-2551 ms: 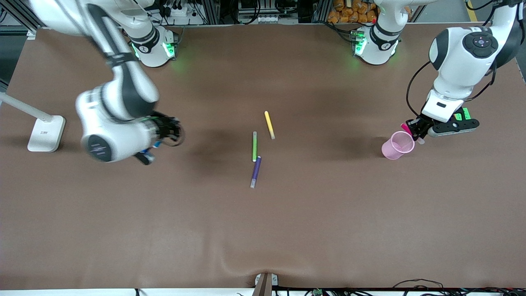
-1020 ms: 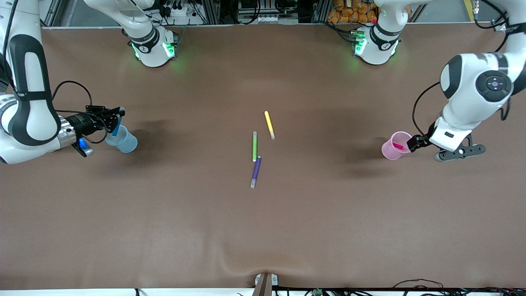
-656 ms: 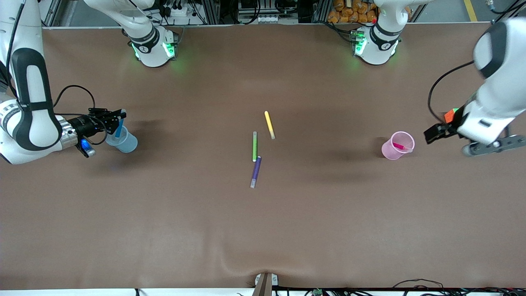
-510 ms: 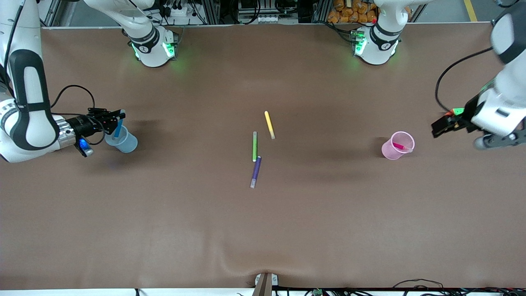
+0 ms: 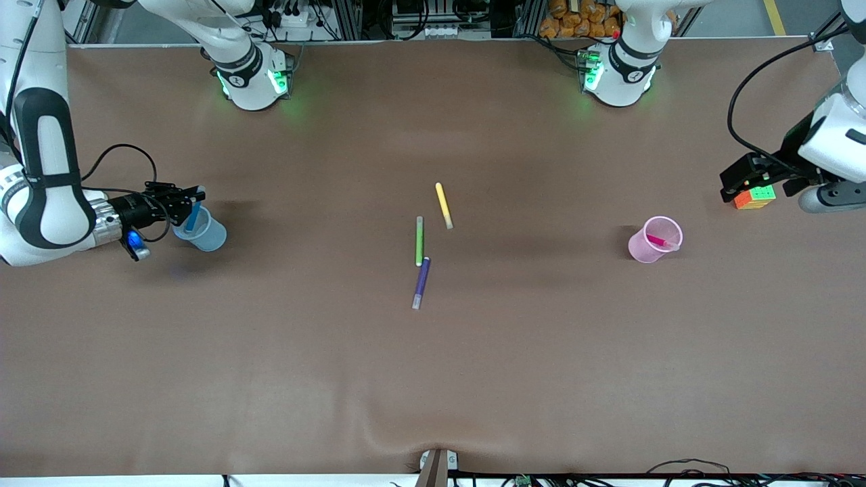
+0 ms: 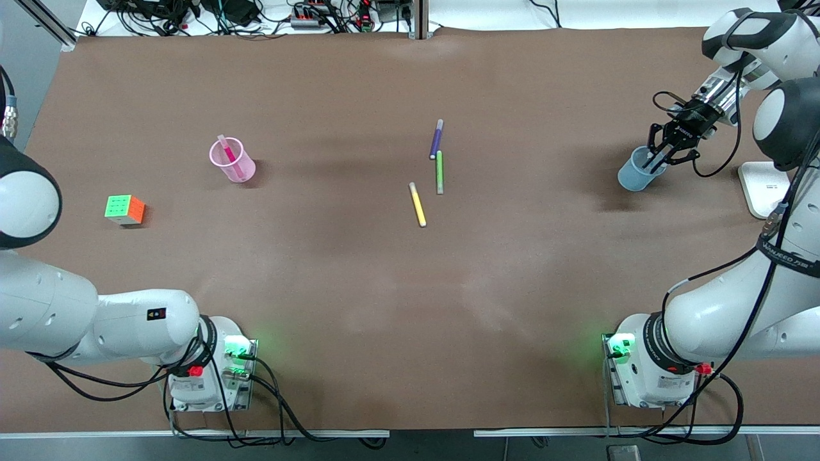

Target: Place pink and blue markers in matching cups

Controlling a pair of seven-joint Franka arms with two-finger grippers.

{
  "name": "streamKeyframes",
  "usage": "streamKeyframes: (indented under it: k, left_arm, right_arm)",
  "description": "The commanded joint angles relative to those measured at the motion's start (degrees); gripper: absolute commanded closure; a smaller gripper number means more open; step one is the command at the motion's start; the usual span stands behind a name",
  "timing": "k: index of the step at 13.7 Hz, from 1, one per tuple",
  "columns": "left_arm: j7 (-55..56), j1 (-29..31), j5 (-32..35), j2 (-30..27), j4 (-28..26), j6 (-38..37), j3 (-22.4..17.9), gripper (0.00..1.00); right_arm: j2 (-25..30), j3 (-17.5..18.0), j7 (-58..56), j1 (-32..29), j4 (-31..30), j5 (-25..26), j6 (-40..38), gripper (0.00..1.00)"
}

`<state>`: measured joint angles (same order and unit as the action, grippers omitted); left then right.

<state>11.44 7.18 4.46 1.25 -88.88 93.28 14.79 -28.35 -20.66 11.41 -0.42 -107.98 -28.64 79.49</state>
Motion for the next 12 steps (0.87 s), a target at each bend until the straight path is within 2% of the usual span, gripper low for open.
streamKeyframes:
  k: [1, 3, 8, 10, 12]
  left_arm:
    - [-0.5, 0.4, -0.7, -0.6, 0.9, -1.4, 0.5, 0.0]
    - [-0.5, 0.4, -0.8, -0.6, 2.2, -1.7, 0.5, 0.0]
    - [-0.5, 0.6, -0.7, -0.6, 2.2, -2.0, 1.0, 0.0]
    - [-0.7, 0.8, -0.9, -0.7, 2.2, -2.0, 0.9, 0.0]
    - [-1.8, -2.9, -0.8, -3.1, 1.7, -2.4, -1.9, 0.0]
  right_arm:
    - [0.1, -0.1, -0.4, -0.1, 0.0, -1.7, -0.2, 0.0]
    - [0.4, 0.2, -0.3, 0.5, 2.1, -1.5, -1.9, 0.0]
    - [1.1, 1.4, -1.0, 3.0, 16.3, 0.2, -10.7, 0.0]
    - [3.1, 5.8, -0.7, 3.1, 18.3, 3.2, -10.4, 0.0]
    - [5.1, 10.7, -1.5, 2.8, 22.9, 9.7, -10.5, 0.0]
